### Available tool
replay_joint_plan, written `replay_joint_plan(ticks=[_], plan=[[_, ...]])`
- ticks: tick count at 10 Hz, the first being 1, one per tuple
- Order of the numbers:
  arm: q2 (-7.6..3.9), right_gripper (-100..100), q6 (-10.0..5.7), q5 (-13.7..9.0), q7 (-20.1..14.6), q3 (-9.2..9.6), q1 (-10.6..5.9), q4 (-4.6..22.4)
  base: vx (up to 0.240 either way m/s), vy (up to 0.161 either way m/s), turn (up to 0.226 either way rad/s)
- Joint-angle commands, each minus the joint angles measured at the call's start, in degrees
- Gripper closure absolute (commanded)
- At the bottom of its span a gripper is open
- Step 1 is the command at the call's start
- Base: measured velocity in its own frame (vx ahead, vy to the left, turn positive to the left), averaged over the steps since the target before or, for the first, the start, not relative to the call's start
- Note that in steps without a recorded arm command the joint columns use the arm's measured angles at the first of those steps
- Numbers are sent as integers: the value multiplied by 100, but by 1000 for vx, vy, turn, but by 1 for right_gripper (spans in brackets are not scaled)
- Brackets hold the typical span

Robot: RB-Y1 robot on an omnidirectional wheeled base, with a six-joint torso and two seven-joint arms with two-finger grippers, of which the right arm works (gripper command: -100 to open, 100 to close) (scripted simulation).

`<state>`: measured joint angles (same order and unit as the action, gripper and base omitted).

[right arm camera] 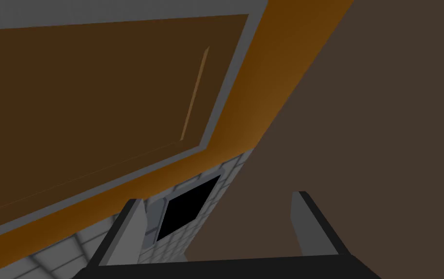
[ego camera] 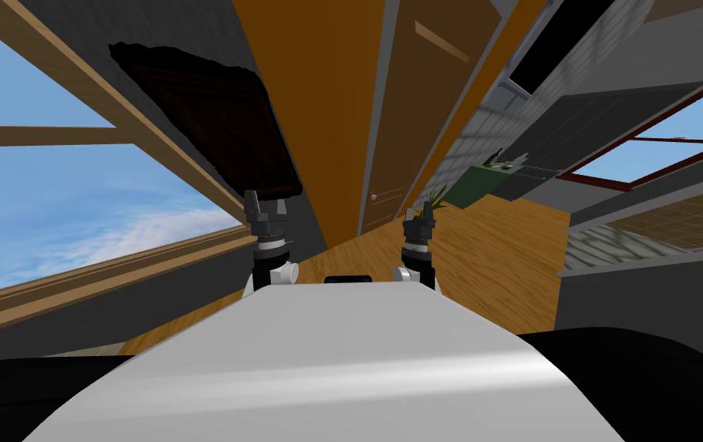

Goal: Pull the door open

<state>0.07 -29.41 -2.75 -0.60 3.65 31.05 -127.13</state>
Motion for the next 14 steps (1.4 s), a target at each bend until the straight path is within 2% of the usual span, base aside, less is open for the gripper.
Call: replay_joint_plan(ticks=[1, 4, 5, 9, 14], plan=[[-44, -100, -55, 84, 152, -18, -43, 170, 65, -24, 32], [-112, -100, -153, 232, 420, -50, -120, 469, 109, -37, 27], [-151, -100, -215, 327, 592, -71, -170, 662, 128, -35, 40], [-236, -100, -368, 560, 1013, -121, -290, 1131, 111, -44, 30], [-339, -100, -601, 914, 1655, -198, -474, 1848, 96, -46, 34]])
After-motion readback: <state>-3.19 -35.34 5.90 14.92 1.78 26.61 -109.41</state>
